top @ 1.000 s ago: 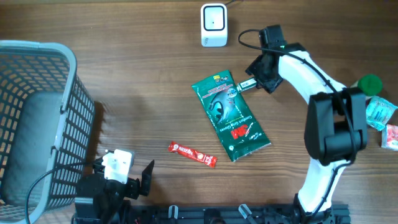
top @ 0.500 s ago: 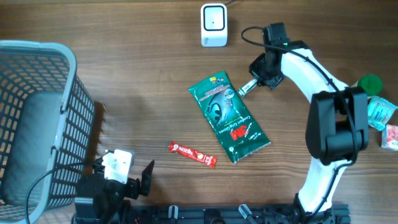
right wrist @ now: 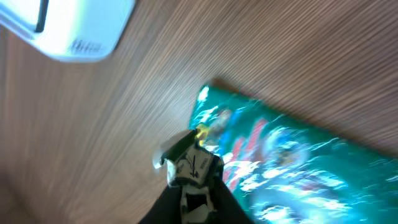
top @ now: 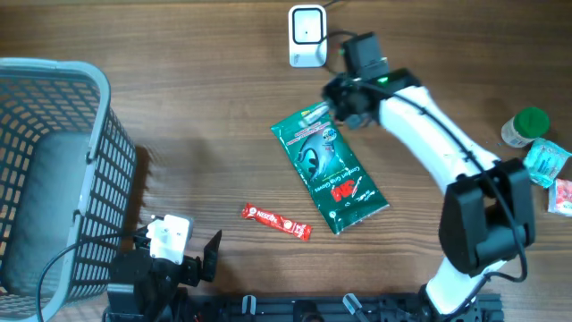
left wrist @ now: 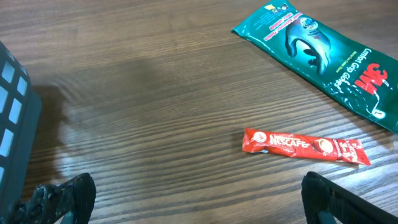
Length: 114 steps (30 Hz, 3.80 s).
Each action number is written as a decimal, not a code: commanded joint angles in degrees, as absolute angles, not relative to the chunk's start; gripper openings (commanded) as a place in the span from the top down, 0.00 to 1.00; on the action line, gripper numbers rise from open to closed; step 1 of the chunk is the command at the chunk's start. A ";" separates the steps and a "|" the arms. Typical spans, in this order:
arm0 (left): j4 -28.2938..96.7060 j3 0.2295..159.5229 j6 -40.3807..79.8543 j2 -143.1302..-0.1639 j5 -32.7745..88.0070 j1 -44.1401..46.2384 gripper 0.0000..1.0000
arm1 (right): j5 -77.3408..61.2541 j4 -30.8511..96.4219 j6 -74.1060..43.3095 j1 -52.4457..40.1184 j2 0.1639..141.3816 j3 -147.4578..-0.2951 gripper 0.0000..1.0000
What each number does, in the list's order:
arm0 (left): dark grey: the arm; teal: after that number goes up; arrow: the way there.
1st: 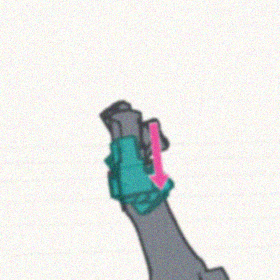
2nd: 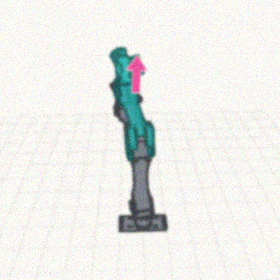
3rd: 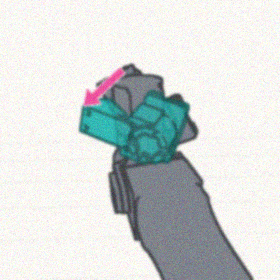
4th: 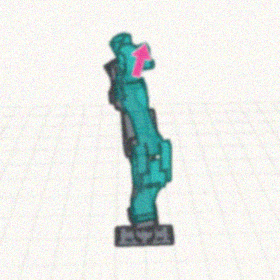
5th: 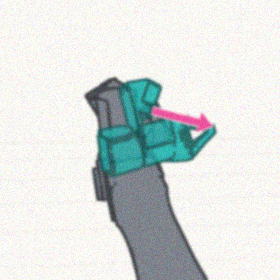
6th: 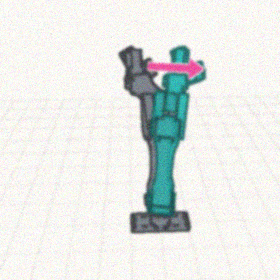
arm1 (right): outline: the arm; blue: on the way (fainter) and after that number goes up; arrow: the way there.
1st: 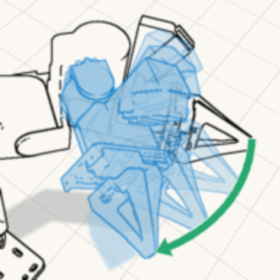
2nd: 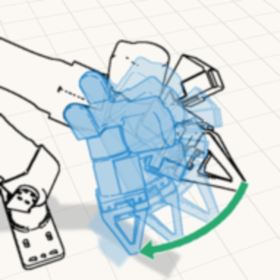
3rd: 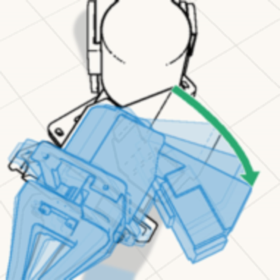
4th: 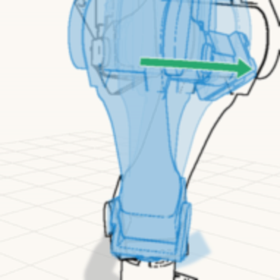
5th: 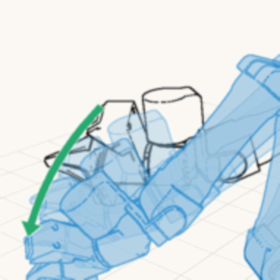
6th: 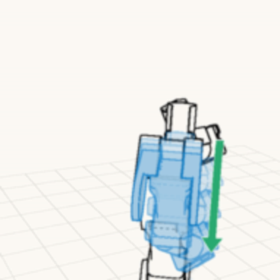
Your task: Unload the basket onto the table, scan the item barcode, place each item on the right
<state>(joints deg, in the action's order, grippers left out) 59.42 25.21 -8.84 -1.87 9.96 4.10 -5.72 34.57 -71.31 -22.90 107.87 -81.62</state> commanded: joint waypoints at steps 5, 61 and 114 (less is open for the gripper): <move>59.18 25.15 -8.54 -1.56 10.46 3.90 0.00 | 10.74 27.75 -82.70 -33.56 108.40 -77.19 0.70; 59.18 25.15 -8.54 -1.56 10.46 3.90 0.00 | 11.57 25.34 -25.63 -23.53 115.87 -74.70 0.96; 59.18 25.15 -8.54 -1.56 10.46 3.90 0.00 | -12.88 16.25 -25.30 -23.55 118.10 -78.22 0.96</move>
<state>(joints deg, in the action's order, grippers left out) 59.40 25.21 -8.86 -1.87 9.96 4.10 -14.28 16.21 -25.47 -23.42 115.85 -77.19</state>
